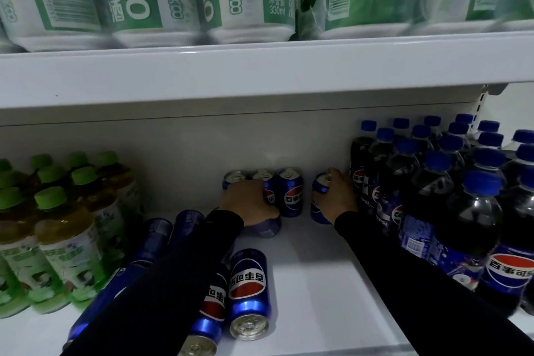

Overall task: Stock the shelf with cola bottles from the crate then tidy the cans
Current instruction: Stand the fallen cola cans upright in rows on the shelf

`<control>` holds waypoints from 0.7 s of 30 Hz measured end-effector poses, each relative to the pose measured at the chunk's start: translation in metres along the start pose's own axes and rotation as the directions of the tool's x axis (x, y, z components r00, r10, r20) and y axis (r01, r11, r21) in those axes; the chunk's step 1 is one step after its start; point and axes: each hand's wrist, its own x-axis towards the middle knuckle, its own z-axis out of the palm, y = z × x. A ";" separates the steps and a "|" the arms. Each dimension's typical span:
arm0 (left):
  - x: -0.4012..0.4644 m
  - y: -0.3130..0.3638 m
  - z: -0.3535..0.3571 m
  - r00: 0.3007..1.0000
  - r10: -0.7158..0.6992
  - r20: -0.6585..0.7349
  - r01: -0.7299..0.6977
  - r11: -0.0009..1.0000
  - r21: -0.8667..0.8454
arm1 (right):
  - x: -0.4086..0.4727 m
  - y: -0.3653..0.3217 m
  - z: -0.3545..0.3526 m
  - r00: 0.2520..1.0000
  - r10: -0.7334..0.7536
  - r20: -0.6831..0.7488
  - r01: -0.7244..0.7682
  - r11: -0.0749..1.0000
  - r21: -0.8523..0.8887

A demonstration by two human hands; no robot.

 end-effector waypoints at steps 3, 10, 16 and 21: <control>0.001 0.000 0.004 0.999 0.014 -0.050 -0.019 0.994 -0.103 | 0.003 0.004 0.003 0.999 -0.031 -0.008 0.031 0.999 0.039; 0.002 0.002 0.017 0.996 0.061 -0.060 -0.074 0.962 -0.264 | 0.001 0.016 0.014 1.000 -0.023 -0.020 0.026 0.990 0.140; 0.004 0.006 0.023 0.995 0.078 0.068 -0.057 0.962 -0.268 | -0.006 0.024 0.022 0.999 0.031 -0.012 -0.029 0.991 0.129; 0.004 0.005 0.025 0.997 0.043 0.065 -0.023 0.957 -0.289 | 0.001 0.019 0.027 0.999 0.028 -0.035 -0.023 0.992 0.120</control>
